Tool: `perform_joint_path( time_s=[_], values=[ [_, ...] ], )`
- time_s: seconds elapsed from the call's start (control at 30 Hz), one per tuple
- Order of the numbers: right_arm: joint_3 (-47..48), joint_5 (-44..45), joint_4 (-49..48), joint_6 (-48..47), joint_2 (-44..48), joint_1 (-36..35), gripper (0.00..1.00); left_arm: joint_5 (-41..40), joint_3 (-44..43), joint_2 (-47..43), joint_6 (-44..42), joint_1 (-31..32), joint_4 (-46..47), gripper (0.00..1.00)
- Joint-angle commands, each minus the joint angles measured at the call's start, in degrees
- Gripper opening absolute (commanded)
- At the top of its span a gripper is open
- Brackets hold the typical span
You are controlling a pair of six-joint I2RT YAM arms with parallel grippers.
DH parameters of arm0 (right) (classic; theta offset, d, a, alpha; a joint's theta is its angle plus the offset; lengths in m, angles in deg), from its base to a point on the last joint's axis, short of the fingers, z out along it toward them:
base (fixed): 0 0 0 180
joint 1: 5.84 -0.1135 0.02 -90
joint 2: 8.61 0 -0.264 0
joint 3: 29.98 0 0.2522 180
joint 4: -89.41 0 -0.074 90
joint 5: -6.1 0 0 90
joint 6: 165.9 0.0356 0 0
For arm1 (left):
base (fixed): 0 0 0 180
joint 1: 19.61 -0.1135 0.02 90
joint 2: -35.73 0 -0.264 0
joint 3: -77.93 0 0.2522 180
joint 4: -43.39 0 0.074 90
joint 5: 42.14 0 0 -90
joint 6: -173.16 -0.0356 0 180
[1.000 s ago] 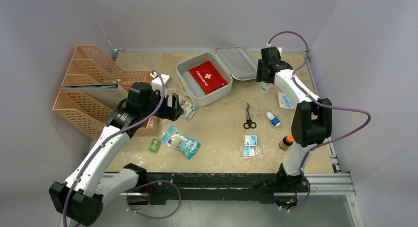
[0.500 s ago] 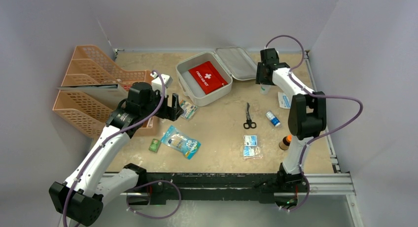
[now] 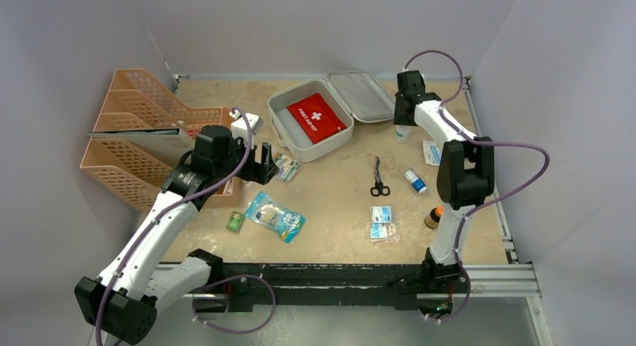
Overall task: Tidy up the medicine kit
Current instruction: Pick up the pill bottle at the center of the board.
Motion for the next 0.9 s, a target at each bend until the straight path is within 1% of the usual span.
perform_joint_path(
  time_s=[0.0,0.1,0.2,0.3,0.4,0.47,0.57,0.67,0.77,0.87],
  values=[
    [1.40,1.27,1.92,0.09,2.57,0.05,0.18,0.43,-0.61,0.15,-1.03,0.17,0.65,0.75],
    [-0.85,1.47,4.20,1.48,5.87,0.10,0.15,1.10,-0.63,0.15,-1.01,0.17,0.63,0.75],
    [-3.98,-0.95,5.92,3.04,10.84,0.08,0.13,1.31,-0.46,-0.35,-0.64,0.17,1.05,0.73],
    [-5.27,-7.17,8.31,3.33,15.95,0.09,0.12,2.56,0.07,-0.27,-0.40,0.17,2.29,0.73],
    [-6.15,-15.59,10.65,4.29,20.73,-0.01,0.10,5.62,0.08,0.75,-0.15,0.17,3.04,0.72],
    [-8.10,-21.78,10.58,5.09,24.01,-0.03,0.09,7.34,0.02,1.63,0.46,0.15,3.70,0.71],
    [-12.15,-35.04,7.95,6.01,28.47,-0.08,0.09,10.45,-0.16,2.78,1.54,0.15,5.29,0.69],
    [-15.02,-47.01,6.09,8.76,31.17,-0.28,0.09,15.48,-1.72,4.06,2.16,0.18,6.09,0.69],
    [-18.93,-57.60,1.87,10.69,34.09,-1.24,0.09,19.83,-5.41,6.30,3.16,0.15,5.09,0.69],
    [-22.29,-67.21,-4.85,13.70,36.32,-2.24,0.09,25.76,-9.68,9.13,4.56,0.24,4.53,0.69]
  ],
)
